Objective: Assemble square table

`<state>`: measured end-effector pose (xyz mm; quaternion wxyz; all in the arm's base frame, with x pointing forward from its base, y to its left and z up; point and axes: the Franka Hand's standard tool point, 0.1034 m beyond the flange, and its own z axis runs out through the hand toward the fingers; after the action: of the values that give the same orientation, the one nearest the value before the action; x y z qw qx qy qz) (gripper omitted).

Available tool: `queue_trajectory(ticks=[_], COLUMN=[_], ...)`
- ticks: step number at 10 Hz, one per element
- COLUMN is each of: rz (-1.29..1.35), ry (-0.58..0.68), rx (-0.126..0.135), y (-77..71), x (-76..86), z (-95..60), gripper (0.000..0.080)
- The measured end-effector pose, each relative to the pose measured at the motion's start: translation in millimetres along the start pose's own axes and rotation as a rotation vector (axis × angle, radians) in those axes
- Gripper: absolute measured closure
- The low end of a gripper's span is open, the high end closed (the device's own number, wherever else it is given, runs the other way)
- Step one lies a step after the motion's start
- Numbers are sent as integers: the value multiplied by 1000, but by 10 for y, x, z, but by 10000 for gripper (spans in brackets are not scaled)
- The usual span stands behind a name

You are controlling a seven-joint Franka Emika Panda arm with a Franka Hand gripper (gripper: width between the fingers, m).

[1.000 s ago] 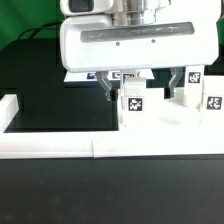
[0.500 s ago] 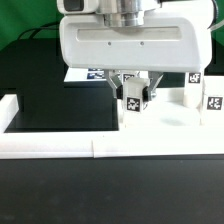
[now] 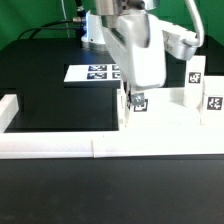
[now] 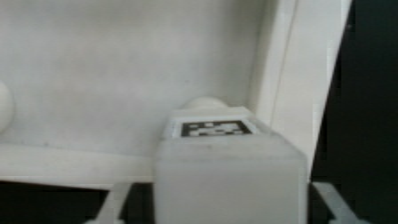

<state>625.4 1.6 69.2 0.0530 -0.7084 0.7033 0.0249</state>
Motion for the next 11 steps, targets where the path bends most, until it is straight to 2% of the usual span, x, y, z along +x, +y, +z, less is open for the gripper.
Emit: queue_trajectory(ticks=[1, 3, 5, 6, 7, 8, 11], rz=[119, 223, 133, -86, -284, -349, -505], ry=[-9, -10, -2, 27, 36, 38, 43], rx=[19, 22, 20, 30, 47, 46, 44], y=[9, 15, 16, -14, -16, -2, 15], x=[11, 23, 21, -11, -57, -81, -96], z=[5, 8, 13, 10, 37, 31, 22], gripper=[505, 505, 496, 326, 326, 185, 152])
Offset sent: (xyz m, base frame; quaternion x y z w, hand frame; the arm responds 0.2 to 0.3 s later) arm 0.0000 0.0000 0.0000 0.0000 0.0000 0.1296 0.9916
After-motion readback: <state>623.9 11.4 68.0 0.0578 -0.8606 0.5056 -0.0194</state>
